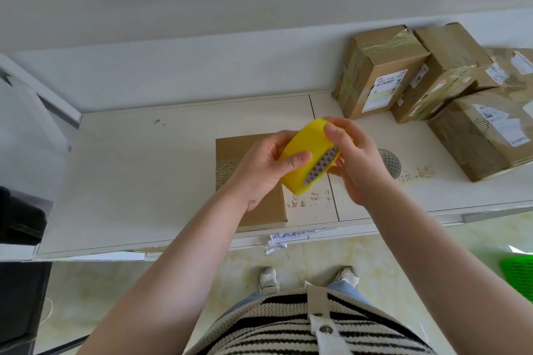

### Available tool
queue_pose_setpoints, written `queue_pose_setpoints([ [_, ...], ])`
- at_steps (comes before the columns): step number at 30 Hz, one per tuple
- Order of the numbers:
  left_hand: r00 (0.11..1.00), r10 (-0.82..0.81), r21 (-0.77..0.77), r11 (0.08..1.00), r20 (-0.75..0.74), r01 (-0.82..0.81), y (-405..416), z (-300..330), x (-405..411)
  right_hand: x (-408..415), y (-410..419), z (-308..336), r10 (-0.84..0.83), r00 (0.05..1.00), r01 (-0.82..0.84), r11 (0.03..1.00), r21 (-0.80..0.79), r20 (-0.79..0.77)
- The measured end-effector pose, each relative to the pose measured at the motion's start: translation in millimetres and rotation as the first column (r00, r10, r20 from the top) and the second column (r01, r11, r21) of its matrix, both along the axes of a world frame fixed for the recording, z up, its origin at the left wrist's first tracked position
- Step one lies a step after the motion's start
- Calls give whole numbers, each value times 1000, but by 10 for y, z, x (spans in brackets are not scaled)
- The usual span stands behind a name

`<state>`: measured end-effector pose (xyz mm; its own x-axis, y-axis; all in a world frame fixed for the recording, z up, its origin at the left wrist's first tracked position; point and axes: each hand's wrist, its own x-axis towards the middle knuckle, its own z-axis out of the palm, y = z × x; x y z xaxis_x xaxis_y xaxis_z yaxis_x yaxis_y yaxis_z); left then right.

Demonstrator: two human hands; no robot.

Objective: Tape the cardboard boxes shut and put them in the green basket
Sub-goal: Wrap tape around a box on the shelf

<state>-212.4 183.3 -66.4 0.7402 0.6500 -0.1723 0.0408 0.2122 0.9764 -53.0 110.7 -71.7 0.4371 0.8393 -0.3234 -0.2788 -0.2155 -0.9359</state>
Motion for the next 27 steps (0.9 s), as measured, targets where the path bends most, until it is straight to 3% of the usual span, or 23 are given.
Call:
queue_pose_setpoints([
  [2,999,30,29,999,-25,-29,42,-6,-4,-50,-3,-2,-64,996,63,998,-20,-56],
  [6,1000,-18,-64,998,19,19,65,-42,-7,-101,5,27,-127,989,125,992,-36,-72],
  [14,983,-122,-110,984,135,138,92,-37,-103,-92,-20,-16,-129,990,129,992,3,-50],
  [19,997,14,24,1000,-70,-12,13,55,7,-130,-20,-29,-94,977,60,982,179,191],
  [21,997,47,53,998,-60,-44,-5,41,34,-134,-14,-21,-70,974,17,971,237,217],
  [27,993,-106,-40,993,52,108,100,-36,-95,-52,-11,-48,-63,992,40,979,200,109],
])
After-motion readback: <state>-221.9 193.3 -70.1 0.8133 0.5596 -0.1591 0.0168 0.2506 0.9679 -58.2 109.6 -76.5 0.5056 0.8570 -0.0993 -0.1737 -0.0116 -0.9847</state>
